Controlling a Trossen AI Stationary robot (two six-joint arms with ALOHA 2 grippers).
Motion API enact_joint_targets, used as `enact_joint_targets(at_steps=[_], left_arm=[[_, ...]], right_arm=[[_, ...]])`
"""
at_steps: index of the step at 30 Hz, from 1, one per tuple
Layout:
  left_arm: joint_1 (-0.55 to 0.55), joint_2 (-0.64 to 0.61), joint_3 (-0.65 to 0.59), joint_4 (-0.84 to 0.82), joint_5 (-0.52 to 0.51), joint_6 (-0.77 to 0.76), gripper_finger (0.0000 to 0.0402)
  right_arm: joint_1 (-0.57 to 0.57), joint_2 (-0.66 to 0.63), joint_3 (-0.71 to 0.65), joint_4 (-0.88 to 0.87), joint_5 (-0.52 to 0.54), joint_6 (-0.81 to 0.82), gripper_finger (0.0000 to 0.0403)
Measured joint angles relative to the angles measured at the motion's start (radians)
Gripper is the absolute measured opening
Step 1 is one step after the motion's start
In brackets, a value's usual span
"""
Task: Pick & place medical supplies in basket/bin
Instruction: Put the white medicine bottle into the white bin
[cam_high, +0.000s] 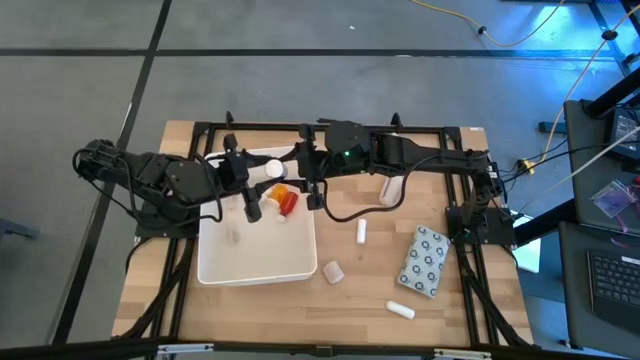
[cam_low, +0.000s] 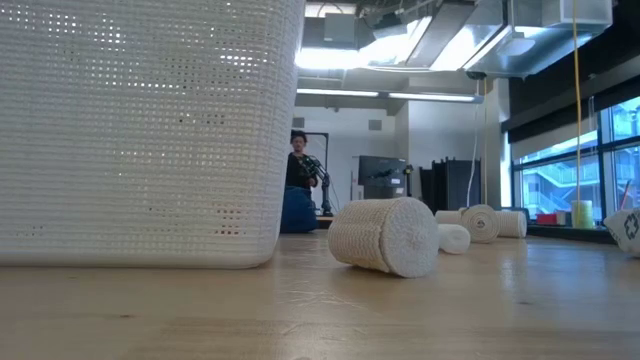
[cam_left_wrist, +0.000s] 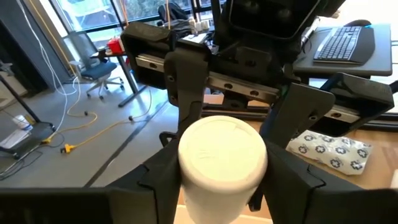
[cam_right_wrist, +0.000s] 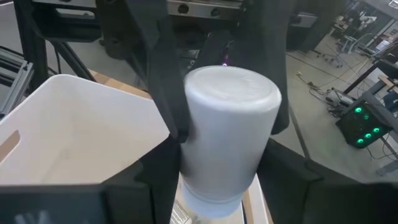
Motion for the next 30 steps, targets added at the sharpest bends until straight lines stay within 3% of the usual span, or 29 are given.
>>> enact_joint_targets(at_steps=[8, 12, 20, 26, 30], left_arm=[[0.000, 0.000, 0.000, -0.005, 0.000, -0.005, 0.0175], [0.000, 0.000, 0.000, -0.007, -0.005, -0.031, 0.0176], [0.041, -0.002, 0.000, -0.108, -0.011, -0.193, 0.0176], [0.092, 0.039, 0.000, -0.321, 0.028, -0.193, 0.0176], [0.143, 0.102, 0.000, -0.381, 0.112, -0.085, 0.0177]], right_arm=[[0.000, 0.000, 0.000, -0.015, 0.000, 0.006, 0.0222], [0.000, -0.007, 0.000, -0.071, 0.011, -0.001, 0.0259], [-0.005, -0.078, -0.001, -0.417, 0.336, 0.005, 0.0324], [-0.028, -0.166, -0.001, -0.650, 0.326, 0.165, 0.0327], [-0.042, -0.206, -0.001, -0.733, 0.317, 0.248, 0.0327]])
